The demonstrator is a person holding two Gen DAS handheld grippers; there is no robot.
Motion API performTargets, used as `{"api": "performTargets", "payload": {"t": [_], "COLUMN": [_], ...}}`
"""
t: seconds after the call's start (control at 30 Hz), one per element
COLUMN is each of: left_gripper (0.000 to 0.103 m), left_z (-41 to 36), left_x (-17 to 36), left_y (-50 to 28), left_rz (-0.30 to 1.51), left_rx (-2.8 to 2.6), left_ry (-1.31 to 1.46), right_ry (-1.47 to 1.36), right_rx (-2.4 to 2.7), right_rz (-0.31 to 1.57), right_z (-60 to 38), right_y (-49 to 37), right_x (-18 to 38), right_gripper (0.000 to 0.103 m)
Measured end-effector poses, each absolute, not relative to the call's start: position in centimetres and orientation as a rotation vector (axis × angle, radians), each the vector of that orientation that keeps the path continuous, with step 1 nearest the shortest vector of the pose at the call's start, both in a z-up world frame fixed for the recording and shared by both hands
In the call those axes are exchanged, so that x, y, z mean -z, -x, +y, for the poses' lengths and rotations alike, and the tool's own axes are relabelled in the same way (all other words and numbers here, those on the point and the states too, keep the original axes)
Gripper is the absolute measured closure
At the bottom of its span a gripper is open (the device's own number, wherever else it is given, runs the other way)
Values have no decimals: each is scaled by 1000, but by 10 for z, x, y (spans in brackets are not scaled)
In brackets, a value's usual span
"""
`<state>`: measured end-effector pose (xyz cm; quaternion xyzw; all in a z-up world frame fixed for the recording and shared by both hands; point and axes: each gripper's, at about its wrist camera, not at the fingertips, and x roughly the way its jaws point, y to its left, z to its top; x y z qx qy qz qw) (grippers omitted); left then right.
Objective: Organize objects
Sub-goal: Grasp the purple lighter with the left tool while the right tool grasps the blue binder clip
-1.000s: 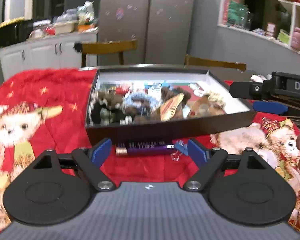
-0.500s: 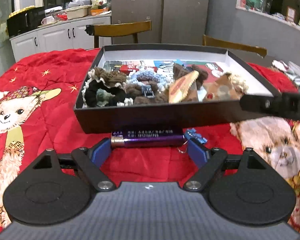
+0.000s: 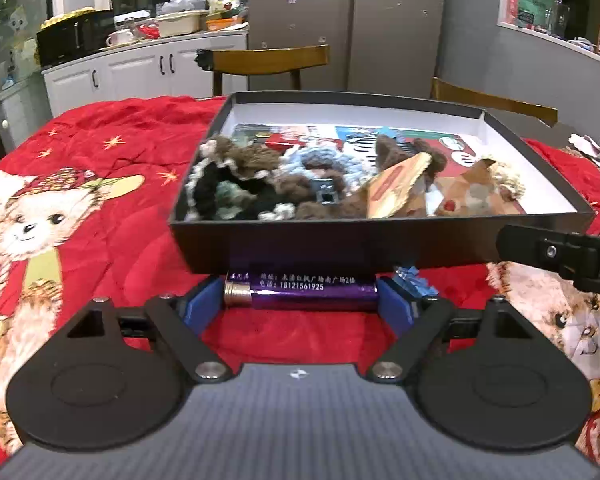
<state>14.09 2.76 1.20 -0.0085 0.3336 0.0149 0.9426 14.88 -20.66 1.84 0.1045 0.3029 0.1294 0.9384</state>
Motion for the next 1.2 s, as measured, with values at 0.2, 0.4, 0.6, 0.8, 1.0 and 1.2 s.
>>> {"api": "performTargets", "payload": {"t": [0.2, 0.4, 0.6, 0.8, 1.0, 1.2], "left_gripper": [19, 27, 25, 18, 10, 12], "left_z": [48, 55, 61, 64, 71, 68], "left_x": [-13, -12, -13, -11, -10, -9], "left_y": [-121, -121, -124, -130, -139, -140], "left_rz": [661, 658, 668, 671, 683, 678], "left_rx": [-35, -27, -10, 10, 38, 24], "left_ry": [-10, 11, 13, -23, -17, -31], "right_ry": [-208, -98, -112, -21, 15, 13], "right_rx": [-351, -456, -448, -416, -408, -386], "right_rz": [607, 576, 655, 640, 634, 633], "right_z": [-199, -164, -154, -145, -141, -144], "right_y": [-146, -146, -154, -146, -143, -143], "right_x": [-16, -16, -9, -7, -7, -8], "right_gripper": [16, 20, 28, 38, 43, 56]}}
